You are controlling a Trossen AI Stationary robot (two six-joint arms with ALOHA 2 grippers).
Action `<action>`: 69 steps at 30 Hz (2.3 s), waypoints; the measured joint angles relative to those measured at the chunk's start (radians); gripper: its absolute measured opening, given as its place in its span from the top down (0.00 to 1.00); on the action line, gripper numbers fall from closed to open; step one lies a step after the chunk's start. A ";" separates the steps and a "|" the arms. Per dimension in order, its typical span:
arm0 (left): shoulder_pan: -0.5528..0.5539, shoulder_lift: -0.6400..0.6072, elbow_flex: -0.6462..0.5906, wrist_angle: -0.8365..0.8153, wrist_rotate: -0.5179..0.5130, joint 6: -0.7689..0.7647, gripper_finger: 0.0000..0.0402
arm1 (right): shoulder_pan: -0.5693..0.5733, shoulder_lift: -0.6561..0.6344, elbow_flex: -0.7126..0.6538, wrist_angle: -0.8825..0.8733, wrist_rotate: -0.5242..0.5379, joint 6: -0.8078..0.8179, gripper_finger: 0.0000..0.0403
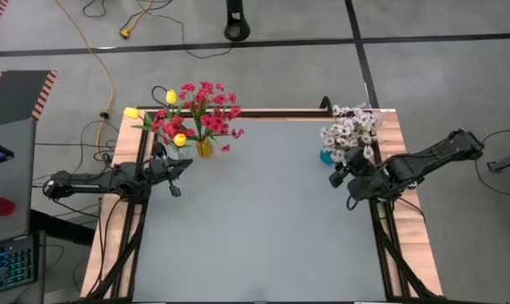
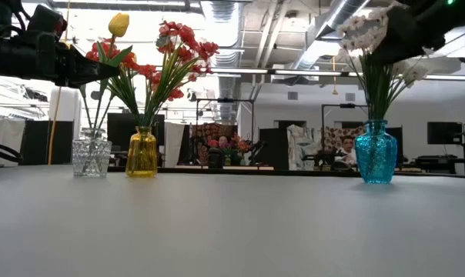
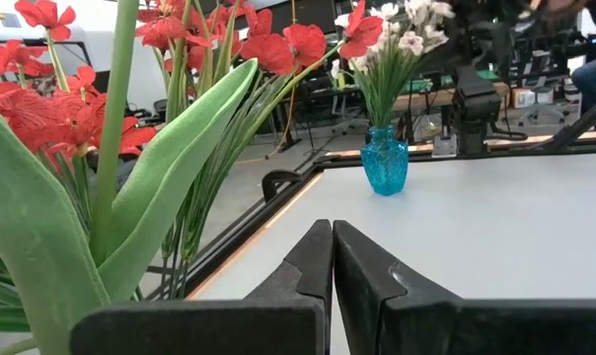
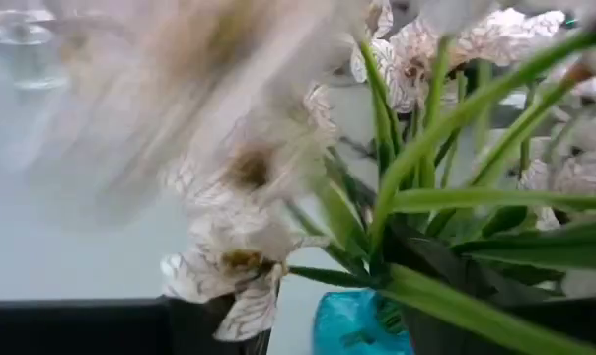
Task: Sort flowers into vase by color
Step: Put the white flowers into the blue vase
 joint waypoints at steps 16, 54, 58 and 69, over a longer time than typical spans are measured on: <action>0.000 0.000 0.000 0.000 0.000 -0.002 1.00 | -0.003 -0.122 -0.001 -0.070 -0.080 -0.069 0.50; 0.000 0.337 -0.009 0.526 0.244 -0.245 1.00 | -0.003 -0.123 -0.146 0.042 -0.035 0.033 0.50; 0.000 0.511 0.034 0.595 0.262 -0.244 1.00 | -0.003 -0.123 -0.146 0.042 -0.035 0.033 0.50; -0.021 0.885 0.255 0.601 0.237 -0.168 1.00 | -0.003 -0.122 -0.146 0.043 -0.036 0.034 0.50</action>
